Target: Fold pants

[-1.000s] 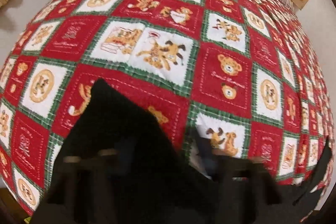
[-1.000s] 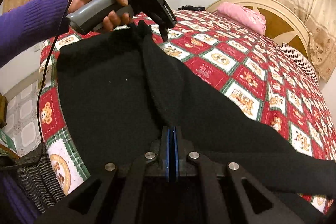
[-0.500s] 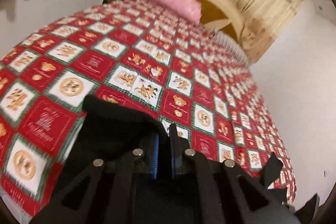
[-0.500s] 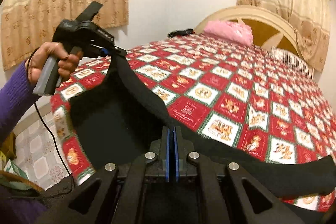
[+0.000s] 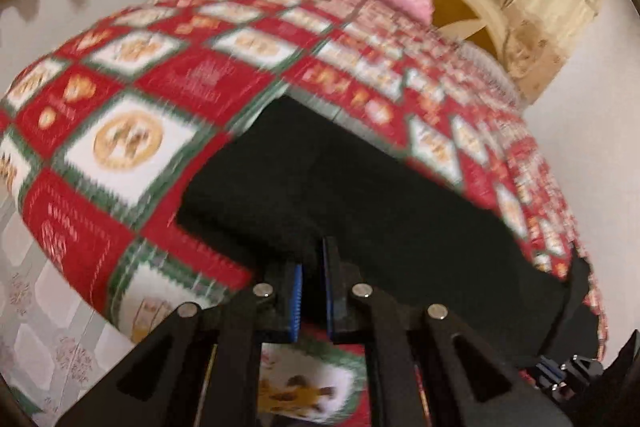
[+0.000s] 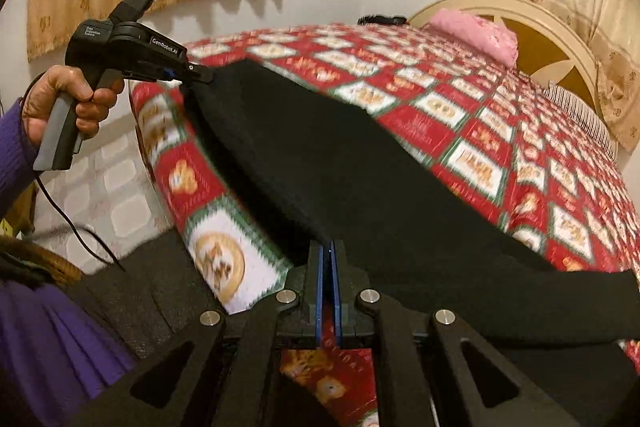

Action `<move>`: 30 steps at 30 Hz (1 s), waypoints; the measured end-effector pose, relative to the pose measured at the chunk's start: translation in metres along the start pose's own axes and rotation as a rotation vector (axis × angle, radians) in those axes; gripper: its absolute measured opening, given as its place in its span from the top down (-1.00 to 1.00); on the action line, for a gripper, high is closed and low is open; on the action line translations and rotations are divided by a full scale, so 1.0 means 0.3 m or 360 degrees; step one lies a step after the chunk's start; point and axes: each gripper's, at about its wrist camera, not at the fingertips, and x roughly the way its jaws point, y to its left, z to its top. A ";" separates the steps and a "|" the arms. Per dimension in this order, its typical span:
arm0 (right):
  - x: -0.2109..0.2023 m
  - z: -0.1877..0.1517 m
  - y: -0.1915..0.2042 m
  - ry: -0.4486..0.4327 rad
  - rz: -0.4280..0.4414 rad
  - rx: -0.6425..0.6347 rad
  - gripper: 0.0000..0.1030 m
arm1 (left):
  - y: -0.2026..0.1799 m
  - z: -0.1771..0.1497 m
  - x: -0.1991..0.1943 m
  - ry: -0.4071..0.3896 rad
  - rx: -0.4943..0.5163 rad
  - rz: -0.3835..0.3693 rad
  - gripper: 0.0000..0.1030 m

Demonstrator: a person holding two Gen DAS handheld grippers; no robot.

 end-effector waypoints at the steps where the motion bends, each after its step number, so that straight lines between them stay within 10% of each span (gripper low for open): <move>1: 0.021 -0.013 -0.001 0.0026 0.0002 0.0004 0.93 | 0.004 -0.004 0.006 -0.0021 0.0002 -0.0008 0.81; 10: 0.019 -0.020 0.011 0.0058 -0.0001 -0.0046 0.79 | 0.025 0.030 -0.054 0.0012 -0.0014 0.0052 0.59; 14: -0.087 0.064 -0.088 -0.0099 0.0281 0.0191 0.79 | -0.042 0.056 -0.171 -0.0272 0.0085 0.0361 -0.02; 15: -0.114 0.096 -0.124 -0.0161 0.0332 0.0251 0.66 | -0.056 0.066 -0.181 -0.0320 0.0105 0.0384 -0.09; 18: -0.125 0.184 -0.210 -0.0314 0.0299 0.0340 -0.55 | -0.156 0.131 -0.153 -0.0417 0.0225 0.0325 -0.28; 19: -0.115 0.208 -0.225 -0.0357 0.0268 0.0345 -0.62 | -0.189 0.150 -0.120 -0.0409 0.0255 0.0317 -0.28; 30: 0.353 0.388 -0.282 -0.0005 0.0626 0.0522 -0.61 | -0.309 0.059 0.201 -0.0161 0.0436 0.0418 -0.28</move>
